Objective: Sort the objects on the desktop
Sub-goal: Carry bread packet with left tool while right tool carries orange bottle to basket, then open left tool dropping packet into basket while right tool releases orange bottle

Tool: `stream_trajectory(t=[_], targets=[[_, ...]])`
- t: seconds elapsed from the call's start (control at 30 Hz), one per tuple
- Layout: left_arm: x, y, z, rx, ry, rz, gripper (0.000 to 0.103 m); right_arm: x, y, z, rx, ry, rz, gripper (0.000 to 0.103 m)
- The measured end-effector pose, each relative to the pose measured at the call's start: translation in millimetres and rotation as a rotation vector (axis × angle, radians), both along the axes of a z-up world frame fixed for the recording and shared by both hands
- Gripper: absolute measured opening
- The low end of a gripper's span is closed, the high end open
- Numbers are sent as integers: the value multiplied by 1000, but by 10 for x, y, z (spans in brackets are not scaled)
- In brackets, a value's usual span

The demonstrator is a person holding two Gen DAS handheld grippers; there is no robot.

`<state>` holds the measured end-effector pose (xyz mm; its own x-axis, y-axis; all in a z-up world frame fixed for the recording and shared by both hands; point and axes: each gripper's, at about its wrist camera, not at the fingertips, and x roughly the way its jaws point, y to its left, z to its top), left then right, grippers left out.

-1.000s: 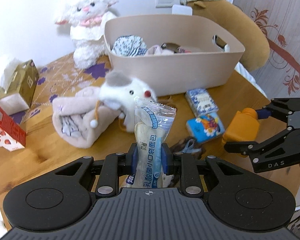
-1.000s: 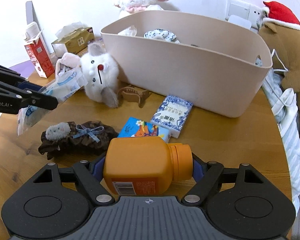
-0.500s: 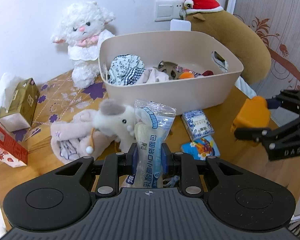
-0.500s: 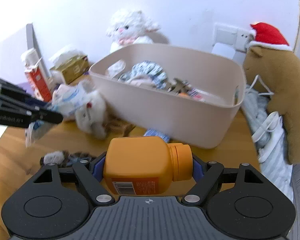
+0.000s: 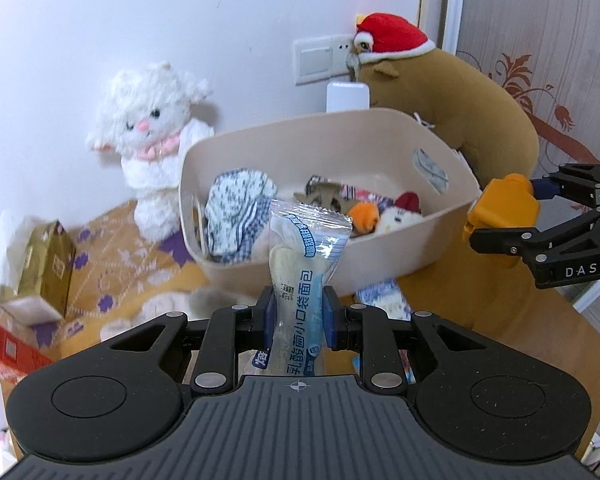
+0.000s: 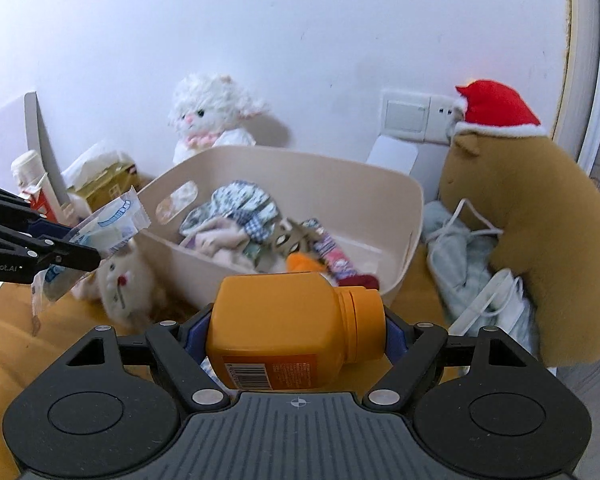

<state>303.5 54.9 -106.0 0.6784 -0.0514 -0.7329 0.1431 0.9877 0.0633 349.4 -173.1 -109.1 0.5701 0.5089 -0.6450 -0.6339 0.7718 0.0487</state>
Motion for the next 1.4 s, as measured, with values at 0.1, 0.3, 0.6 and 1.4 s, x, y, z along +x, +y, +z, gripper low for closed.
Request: stream_trajectory(t=[0.1,0.3,0.6,1.4], targets=[[84,-33,43,4,-11,4,23,74,-20,54,6,-22,1,80],[248,-91,107,13,-30,9,24,241,-125,167,27,-57,-7,80],[504,-226,146,1,-32,19,24,530,-276,264,30,-96,-39,80],[1276,-258,-349,-25,112,116,24,939,360,-137,-68,-45,84,80]])
